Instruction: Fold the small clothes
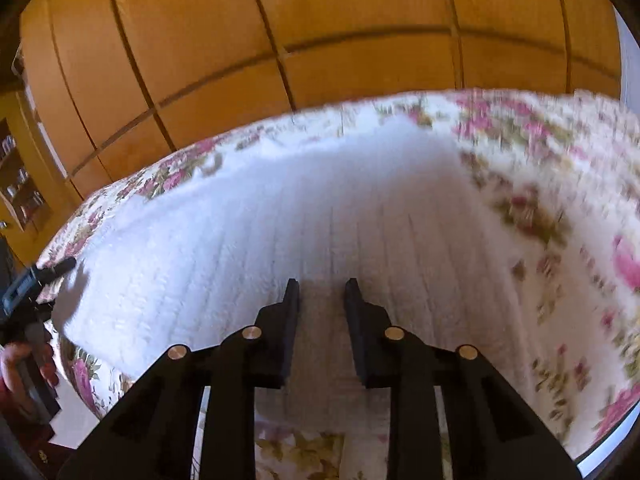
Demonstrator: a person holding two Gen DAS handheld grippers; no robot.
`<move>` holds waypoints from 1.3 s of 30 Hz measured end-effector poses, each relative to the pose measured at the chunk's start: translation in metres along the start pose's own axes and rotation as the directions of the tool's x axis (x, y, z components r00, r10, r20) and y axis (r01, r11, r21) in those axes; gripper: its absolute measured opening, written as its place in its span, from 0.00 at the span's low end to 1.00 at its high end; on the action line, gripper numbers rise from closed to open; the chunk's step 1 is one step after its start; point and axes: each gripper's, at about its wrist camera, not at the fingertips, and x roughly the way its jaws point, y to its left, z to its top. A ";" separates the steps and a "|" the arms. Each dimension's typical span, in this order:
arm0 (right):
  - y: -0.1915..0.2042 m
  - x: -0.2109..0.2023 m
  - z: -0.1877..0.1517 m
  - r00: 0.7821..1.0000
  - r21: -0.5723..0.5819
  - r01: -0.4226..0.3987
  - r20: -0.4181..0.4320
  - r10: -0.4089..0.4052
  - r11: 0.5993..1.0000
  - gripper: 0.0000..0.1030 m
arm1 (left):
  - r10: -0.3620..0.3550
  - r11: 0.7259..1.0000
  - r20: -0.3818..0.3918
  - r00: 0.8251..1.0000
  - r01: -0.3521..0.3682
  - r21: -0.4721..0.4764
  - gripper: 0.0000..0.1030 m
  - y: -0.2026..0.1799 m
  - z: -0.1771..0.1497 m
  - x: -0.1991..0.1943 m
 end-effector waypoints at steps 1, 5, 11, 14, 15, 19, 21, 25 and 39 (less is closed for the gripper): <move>-0.002 0.002 0.000 1.000 0.005 -0.008 -0.001 0.008 1.000 0.22 | 0.003 1.000 0.002 1.000 -0.003 0.016 0.93 -0.001 -0.004 0.001; -0.001 0.004 -0.002 1.000 -0.003 -0.008 0.011 0.009 1.000 0.23 | -0.008 0.999 -0.001 1.000 0.008 0.054 0.94 -0.005 -0.005 0.003; 0.002 0.002 -0.011 0.998 -0.014 0.013 0.058 -0.013 1.000 0.23 | -0.178 0.984 -0.055 0.983 0.177 -0.013 0.95 -0.010 0.000 0.012; 0.001 0.001 -0.012 0.998 -0.007 0.007 0.058 -0.007 1.000 0.23 | -0.259 0.965 -0.078 0.963 0.256 -0.054 0.95 -0.015 0.004 0.021; 0.000 0.001 -0.011 0.998 -0.001 0.003 0.056 -0.003 1.000 0.23 | -0.275 0.961 -0.088 0.957 0.270 -0.065 0.95 -0.017 0.006 0.025; -0.003 0.000 -0.011 0.998 0.023 -0.011 0.054 0.010 1.000 0.23 | -0.257 0.965 -0.144 0.956 0.246 -0.088 0.73 -0.028 0.012 0.042; -0.003 0.000 -0.011 0.998 0.021 -0.010 0.057 0.009 1.000 0.23 | -0.254 0.966 -0.165 0.953 0.241 -0.095 0.56 -0.032 0.014 0.049; -0.005 0.000 -0.011 0.998 0.031 -0.017 0.057 0.015 0.999 0.23 | -0.293 0.944 -0.169 0.941 0.256 -0.210 0.28 -0.023 0.018 0.060; -0.010 -0.001 -0.012 0.997 0.067 -0.050 0.058 0.046 0.997 0.23 | -0.355 0.929 -0.075 0.932 0.361 0.085 0.21 -0.132 0.057 0.011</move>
